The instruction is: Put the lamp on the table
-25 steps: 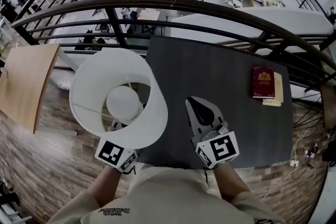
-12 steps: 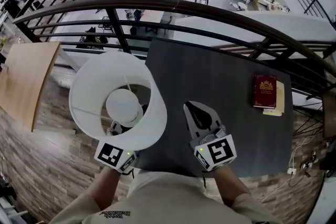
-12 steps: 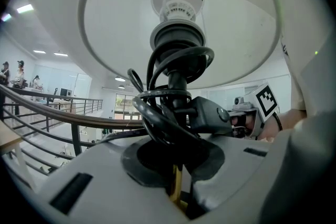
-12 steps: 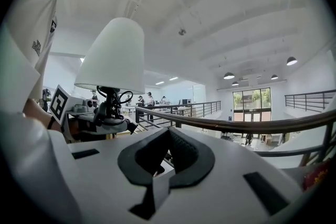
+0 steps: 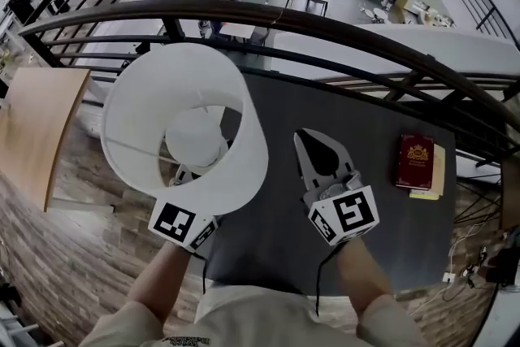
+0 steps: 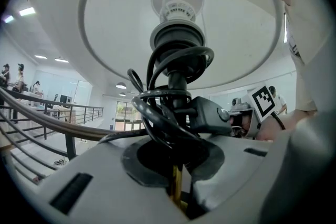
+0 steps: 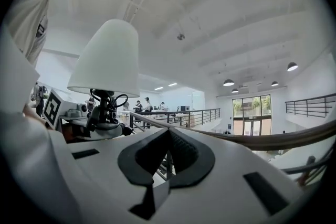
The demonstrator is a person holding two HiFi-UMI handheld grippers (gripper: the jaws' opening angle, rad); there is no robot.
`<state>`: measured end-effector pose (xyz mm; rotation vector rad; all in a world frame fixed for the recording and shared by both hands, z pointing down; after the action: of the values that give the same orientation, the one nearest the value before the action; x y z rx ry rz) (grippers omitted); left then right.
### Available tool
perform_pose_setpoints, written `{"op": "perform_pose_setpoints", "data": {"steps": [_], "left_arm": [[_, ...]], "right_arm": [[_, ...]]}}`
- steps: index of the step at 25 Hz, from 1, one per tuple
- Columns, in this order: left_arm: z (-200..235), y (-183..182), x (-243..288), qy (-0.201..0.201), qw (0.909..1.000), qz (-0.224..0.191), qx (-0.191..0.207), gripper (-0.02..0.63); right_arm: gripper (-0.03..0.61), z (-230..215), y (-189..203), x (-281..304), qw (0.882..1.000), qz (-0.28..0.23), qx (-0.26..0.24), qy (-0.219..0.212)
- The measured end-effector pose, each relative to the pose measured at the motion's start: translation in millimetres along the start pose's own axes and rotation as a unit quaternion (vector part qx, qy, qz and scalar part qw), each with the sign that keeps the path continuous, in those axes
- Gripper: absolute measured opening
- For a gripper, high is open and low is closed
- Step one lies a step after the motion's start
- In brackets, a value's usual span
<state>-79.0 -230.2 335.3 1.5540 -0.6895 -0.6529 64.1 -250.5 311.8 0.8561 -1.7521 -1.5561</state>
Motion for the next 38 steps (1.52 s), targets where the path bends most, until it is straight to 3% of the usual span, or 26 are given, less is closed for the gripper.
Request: {"op": "perform_pose_setpoints", "data": {"steps": [5, 10, 19, 25, 29, 38], "left_arm": [[38.7, 7.4, 55.9, -0.007, 0.9996, -0.025, 0.013, 0.054], [71.8, 23.0, 114.3, 0.008, 0.9986, -0.040, 0.033, 0.054], [119.3, 97.7, 201.5, 0.045, 0.9959, -0.056, 0.055, 0.054], [145.9, 160.6, 243.4, 0.034, 0.9984, -0.039, 0.022, 0.054], [155.9, 192.8, 265.0, 0.028, 0.9984, -0.040, 0.028, 0.054], [163.8, 245.1, 285.8, 0.031, 0.9982, -0.045, 0.024, 0.054]], "right_arm": [[0.000, -43.1, -1.4, 56.0, 1.000, -0.004, -0.022, 0.006], [0.000, -90.0, 23.6, 107.1, 1.000, -0.009, -0.001, 0.028], [0.000, -166.6, 94.8, 181.4, 0.997, 0.010, -0.018, 0.070], [0.000, -178.3, 151.0, 215.6, 0.998, 0.043, 0.010, 0.055], [0.000, -181.8, 178.2, 234.5, 0.998, 0.047, -0.009, 0.046], [0.000, -219.5, 231.6, 258.8, 0.996, 0.054, 0.017, 0.067]]}}
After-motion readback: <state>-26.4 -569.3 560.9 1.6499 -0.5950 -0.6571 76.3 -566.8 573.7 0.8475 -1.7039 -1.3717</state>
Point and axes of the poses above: the fingertips, and each gripper's own axes: x forward along the fingers, z to its left, y out of its underside, the point moved 3 cm from there along -x, backward along the fingers, and after that the axes turned 8 degrees about x, right-handed, at the moved point
